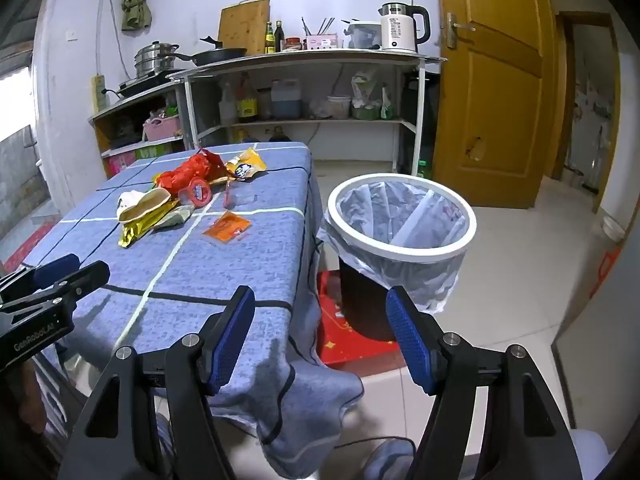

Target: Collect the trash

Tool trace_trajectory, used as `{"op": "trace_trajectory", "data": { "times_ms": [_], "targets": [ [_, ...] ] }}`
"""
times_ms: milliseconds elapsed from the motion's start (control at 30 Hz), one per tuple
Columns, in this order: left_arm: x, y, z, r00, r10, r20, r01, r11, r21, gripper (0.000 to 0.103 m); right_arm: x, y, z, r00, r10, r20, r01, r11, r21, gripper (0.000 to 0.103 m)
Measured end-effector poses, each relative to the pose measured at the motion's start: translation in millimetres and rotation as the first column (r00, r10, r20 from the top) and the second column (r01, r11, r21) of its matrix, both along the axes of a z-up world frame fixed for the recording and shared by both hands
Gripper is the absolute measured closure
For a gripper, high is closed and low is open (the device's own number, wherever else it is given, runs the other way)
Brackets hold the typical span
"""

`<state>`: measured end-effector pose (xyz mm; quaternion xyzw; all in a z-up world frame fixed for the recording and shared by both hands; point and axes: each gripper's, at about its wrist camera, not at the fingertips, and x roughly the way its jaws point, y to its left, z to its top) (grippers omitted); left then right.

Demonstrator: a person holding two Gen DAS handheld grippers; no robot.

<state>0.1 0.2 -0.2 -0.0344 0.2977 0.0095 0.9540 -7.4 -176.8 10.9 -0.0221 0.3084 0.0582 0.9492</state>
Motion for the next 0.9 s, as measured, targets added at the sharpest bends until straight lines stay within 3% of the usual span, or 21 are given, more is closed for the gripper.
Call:
{"op": "trace_trajectory", "data": {
  "times_ms": [900],
  "targets": [
    [-1.7,0.6,0.8,1.0,0.002,-0.012,-0.002,1.0,0.006,0.044,-3.6,6.2,0.8,1.0,0.001,0.005,-0.001,1.0,0.0,0.034]
  ]
}}
